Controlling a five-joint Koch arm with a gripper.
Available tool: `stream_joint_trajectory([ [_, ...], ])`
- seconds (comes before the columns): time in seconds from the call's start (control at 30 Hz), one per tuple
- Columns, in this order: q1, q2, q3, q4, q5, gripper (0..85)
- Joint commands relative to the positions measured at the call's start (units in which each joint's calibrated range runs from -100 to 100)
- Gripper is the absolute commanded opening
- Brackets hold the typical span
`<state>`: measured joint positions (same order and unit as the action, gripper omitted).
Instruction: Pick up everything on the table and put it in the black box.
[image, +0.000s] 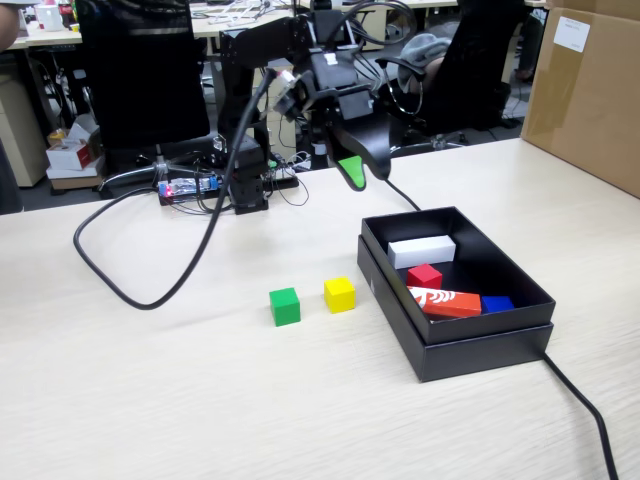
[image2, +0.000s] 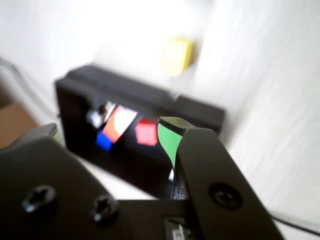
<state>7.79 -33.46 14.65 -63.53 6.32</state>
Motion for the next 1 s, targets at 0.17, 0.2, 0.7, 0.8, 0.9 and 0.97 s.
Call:
stream_joint_trajectory([
  [0.17, -5.8, -4.9, -14.1, 1.7, -4.3, 48.9],
  [0.2, -6.5, -4.9, -15.8, 2.6, -4.8, 48.9],
  [0.7, -9.6, 4.6, -19.0, 14.9, -7.0, 47.5],
  [0.8, -9.3, 8.3, -17.2, 14.9, -6.8, 47.5],
  [0.9, -9.2, 12.5, -15.9, 15.4, -6.5, 47.5],
  [0.97, -9.2, 14.6, -15.7, 16.2, -6.5, 47.5],
])
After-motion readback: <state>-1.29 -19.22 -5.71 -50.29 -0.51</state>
